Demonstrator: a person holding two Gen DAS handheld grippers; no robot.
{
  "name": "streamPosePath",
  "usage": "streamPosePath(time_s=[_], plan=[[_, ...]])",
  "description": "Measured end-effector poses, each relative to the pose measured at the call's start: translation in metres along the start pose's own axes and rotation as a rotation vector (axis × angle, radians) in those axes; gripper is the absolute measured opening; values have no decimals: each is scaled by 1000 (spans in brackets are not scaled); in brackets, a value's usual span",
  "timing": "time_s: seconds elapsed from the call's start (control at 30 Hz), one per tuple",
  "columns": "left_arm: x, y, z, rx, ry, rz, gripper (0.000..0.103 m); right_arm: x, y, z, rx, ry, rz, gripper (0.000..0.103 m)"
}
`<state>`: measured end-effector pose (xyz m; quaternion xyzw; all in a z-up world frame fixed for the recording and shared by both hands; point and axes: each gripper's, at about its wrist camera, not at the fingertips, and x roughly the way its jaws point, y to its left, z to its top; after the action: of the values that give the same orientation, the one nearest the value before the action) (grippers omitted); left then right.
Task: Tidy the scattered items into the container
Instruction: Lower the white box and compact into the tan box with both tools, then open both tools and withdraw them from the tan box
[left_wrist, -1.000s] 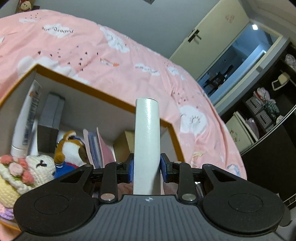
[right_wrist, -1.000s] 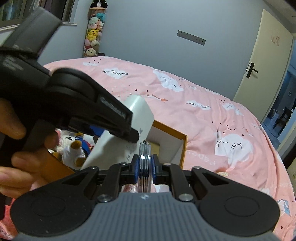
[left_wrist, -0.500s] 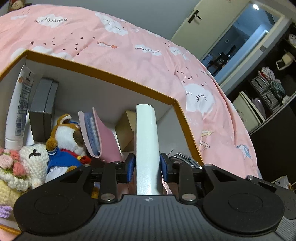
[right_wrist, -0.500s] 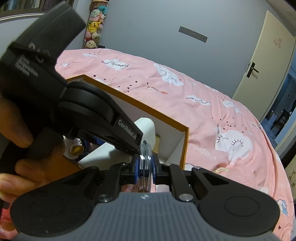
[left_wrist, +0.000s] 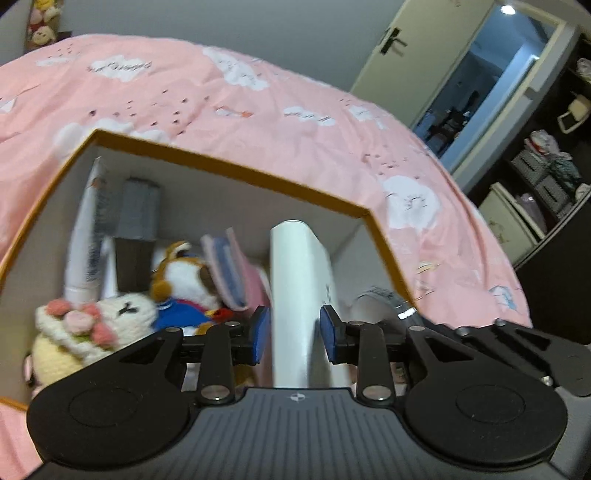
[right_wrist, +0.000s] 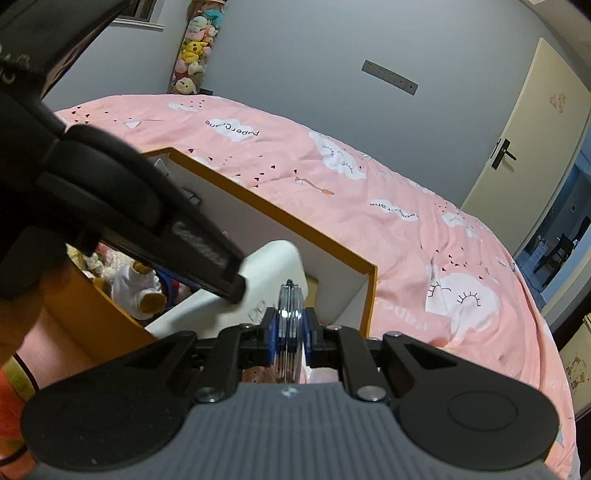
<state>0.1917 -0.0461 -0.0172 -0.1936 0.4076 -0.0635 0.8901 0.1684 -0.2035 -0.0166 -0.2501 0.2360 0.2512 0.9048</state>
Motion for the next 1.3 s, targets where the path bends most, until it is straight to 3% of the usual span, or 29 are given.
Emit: streamPosePath(time_s=[0.13, 0.33, 0.77, 1.0, 1.17, 1.3], plan=[[4, 11, -1, -22, 26, 35, 32, -1, 5, 1, -11, 2, 4, 15], [3, 17, -6, -27, 33, 27, 32, 1, 4, 3, -24, 3, -13, 15], [-37, 15, -15, 32, -44, 43, 33, 9, 8, 0, -100, 16, -88, 14], [-52, 16, -20, 44, -61, 37, 33, 7, 9, 4, -77, 22, -60, 14], [-59, 17, -23, 45, -75, 42, 35, 8, 6, 3, -4, 45, 16, 14], [-66, 18, -27, 57, -96, 57, 48, 9, 7, 0, 28, 55, 32, 15]])
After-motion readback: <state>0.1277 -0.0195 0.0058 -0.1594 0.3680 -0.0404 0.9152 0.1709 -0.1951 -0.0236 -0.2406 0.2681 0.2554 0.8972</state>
